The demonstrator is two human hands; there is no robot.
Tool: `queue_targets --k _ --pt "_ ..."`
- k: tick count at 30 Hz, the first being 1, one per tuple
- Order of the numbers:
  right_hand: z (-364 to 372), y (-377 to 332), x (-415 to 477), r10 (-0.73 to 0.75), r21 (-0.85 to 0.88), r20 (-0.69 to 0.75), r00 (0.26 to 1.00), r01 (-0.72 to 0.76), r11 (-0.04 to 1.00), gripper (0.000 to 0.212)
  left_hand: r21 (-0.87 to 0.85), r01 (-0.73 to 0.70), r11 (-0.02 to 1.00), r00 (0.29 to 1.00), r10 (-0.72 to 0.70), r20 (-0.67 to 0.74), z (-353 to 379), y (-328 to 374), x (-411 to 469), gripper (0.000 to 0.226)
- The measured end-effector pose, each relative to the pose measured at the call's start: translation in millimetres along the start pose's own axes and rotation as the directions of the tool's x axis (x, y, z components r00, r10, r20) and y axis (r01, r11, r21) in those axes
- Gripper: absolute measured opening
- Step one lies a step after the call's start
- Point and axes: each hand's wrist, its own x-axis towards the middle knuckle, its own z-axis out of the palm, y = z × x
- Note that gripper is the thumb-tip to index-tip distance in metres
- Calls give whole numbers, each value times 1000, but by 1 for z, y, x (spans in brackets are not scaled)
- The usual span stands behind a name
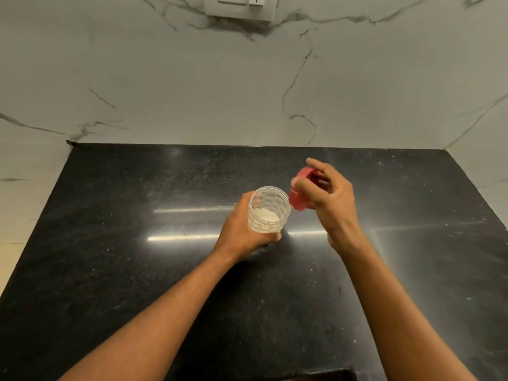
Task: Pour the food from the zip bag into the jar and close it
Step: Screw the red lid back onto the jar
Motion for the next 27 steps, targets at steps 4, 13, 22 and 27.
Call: queue_targets --k 4,13,22,27 --pt "25 -9 -11 -114 88 -104 988 124 988 53 7 -7 1000 1000 7 1 0 -1 -4 96" --pt "24 33 -35 -405 -334 238 883 466 819 69 4 -10 1000 999 10 -54 4 -2 -13 95" --pt "20 -36 8 100 -603 763 639 648 465 93 71 -14 997 1000 14 -5 0 -2 -17 95" --pt "33 -55 14 120 -602 796 594 755 258 92 101 17 995 1000 -16 -19 0 -1 -18 104"
